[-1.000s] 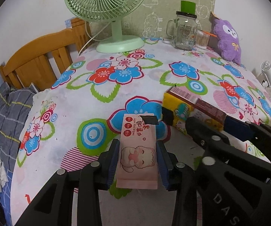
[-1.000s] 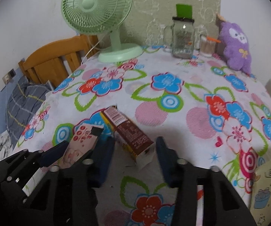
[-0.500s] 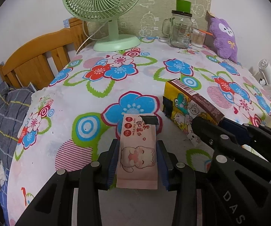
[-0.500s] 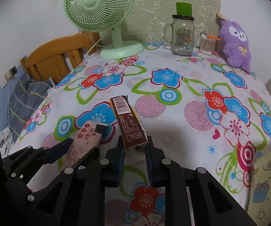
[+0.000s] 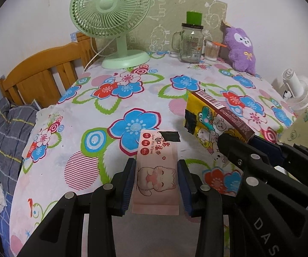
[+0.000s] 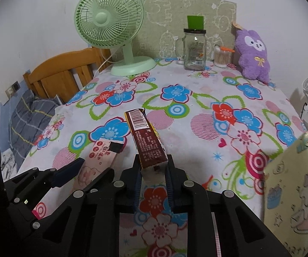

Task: Organize soft objects
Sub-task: 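Carry the pink tissue pack and printed snack box over the yellow box with both tools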

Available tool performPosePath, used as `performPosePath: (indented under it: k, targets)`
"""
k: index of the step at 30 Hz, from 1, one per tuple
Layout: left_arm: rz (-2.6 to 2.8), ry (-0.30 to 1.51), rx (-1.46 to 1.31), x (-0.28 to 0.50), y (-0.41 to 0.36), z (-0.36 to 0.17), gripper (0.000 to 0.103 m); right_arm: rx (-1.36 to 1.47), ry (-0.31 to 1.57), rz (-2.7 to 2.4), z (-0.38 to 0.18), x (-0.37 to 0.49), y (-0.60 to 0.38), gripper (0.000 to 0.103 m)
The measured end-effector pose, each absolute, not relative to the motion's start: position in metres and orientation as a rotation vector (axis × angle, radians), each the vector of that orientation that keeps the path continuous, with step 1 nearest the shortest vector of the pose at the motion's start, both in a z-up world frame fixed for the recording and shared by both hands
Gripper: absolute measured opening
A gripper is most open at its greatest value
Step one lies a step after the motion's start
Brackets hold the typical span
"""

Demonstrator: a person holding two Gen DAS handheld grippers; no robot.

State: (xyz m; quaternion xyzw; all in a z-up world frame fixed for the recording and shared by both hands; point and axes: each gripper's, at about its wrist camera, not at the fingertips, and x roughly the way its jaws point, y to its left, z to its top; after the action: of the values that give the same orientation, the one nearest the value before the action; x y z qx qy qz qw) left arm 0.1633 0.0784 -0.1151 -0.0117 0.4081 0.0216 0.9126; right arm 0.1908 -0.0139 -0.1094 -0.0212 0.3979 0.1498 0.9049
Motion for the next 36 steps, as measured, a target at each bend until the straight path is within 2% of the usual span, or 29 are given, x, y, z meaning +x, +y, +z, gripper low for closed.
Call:
performPosePath:
  k: [36]
  targets:
    - [0.009,0.633,0.010,0.076,0.017,-0.028,0.039,0.004,0.632,0.281,-0.016,0.093,-0.079,0.023]
